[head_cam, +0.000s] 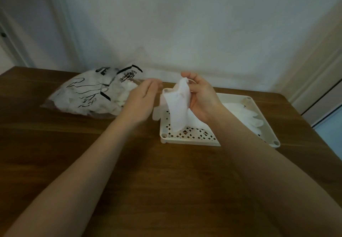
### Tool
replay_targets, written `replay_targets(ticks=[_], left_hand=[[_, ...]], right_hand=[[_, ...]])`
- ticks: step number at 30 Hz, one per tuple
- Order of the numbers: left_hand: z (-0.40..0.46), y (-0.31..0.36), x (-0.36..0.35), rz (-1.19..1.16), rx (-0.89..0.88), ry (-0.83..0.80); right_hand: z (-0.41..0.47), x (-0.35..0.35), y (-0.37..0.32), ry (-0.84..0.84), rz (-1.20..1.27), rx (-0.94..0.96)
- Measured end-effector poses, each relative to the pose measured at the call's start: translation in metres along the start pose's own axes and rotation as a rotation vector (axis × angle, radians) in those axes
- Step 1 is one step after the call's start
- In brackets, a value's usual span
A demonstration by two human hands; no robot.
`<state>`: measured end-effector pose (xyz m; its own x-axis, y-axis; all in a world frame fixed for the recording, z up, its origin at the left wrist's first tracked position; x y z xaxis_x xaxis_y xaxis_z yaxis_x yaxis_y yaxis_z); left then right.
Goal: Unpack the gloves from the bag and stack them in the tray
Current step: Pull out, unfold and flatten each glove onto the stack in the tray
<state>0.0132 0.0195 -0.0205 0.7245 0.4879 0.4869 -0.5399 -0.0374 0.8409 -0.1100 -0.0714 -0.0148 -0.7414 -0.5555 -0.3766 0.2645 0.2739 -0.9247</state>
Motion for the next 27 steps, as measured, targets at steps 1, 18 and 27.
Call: replay_targets(ticks=[1,18,27], left_hand=[[-0.002,0.008,-0.009,-0.158,0.037,-0.074],[-0.027,0.034,-0.043,-0.336,0.024,-0.411],[-0.016,0.026,-0.046,-0.296,0.173,-0.219]], right_hand=[[-0.001,0.002,0.0,-0.018,0.013,-0.006],[-0.042,0.058,-0.023,-0.251,-0.971,-0.159],[-0.061,0.06,-0.032,-0.428,-0.091,-0.199]])
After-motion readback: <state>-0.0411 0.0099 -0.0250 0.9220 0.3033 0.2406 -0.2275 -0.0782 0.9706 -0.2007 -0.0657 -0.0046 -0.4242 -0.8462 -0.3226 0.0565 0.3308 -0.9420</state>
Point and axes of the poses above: each hand's wrist, its own z-axis towards the middle knuckle, its own x-axis out of the back of the hand, y = z × x, the point moved 5 cm from there along z, towards the middle knuckle, and after that the axes turned 2 degrees about -y, right-handed, at the moved point
